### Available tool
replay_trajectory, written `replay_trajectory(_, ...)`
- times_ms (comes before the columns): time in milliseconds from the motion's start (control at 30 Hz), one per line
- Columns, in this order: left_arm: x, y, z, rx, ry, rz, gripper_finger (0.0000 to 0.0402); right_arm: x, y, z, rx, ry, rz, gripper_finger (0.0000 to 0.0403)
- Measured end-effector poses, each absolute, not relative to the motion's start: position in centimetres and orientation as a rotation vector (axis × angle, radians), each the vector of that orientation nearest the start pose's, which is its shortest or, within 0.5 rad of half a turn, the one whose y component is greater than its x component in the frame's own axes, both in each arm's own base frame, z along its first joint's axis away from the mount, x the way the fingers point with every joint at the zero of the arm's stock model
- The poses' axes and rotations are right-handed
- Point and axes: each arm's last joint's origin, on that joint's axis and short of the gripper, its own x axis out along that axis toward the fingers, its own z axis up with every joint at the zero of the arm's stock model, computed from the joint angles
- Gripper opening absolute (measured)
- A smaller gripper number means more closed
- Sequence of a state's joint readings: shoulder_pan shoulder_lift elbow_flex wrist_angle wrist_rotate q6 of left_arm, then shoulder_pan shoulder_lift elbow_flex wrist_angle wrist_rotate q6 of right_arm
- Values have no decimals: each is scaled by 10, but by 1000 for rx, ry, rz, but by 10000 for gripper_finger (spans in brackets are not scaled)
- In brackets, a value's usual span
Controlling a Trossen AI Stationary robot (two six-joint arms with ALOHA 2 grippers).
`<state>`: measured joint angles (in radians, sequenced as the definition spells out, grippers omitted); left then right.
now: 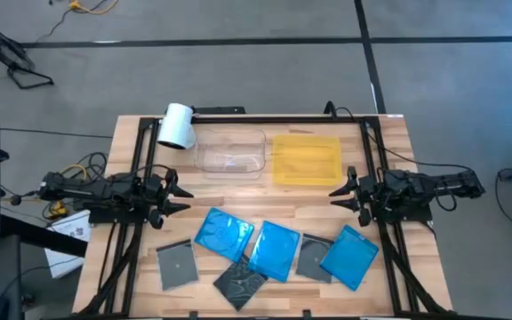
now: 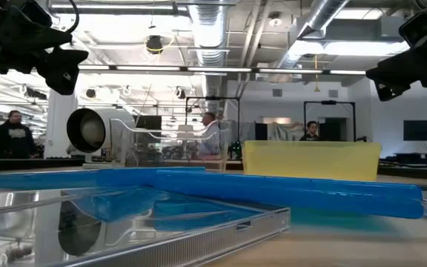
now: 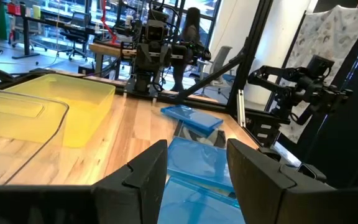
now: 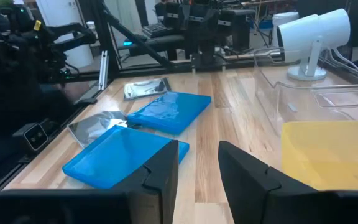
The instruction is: Pick & place jewel cases by type
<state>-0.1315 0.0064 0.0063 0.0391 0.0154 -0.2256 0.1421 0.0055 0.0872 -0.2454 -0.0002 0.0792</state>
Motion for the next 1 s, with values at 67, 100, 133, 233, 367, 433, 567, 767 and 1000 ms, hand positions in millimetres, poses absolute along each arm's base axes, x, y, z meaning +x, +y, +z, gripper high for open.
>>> replay_trajectory(67, 97, -13, 169, -229, -22, -151, 160, 90, 13, 169, 68, 168, 135, 107)
replay_trajectory(100, 97, -13, 169, -229, -22, -151, 160, 90, 13, 169, 68, 168, 135, 107)
replay_trajectory(133, 97, -13, 169, -229, -22, -151, 160, 90, 13, 169, 68, 168, 135, 107)
replay_trajectory(233, 97, -13, 169, -228, -22, -151, 160, 90, 13, 169, 67, 168, 135, 107)
replay_trajectory(367, 97, -13, 169, -228, -22, -151, 160, 90, 13, 169, 68, 168, 135, 107)
replay_trajectory(433, 97, -13, 169, -226, -22, -151, 160, 90, 13, 169, 68, 169, 135, 107)
replay_trajectory(567, 97, -13, 169, -229, -22, -150, 160, 90, 13, 169, 67, 169, 135, 107)
replay_trajectory(767, 97, -13, 169, -240, -21, -151, 160, 90, 13, 169, 67, 169, 135, 107)
replay_trajectory(1000, 96, -13, 175, -247, -81, -157, 160, 90, 13, 170, 68, 163, 136, 107)
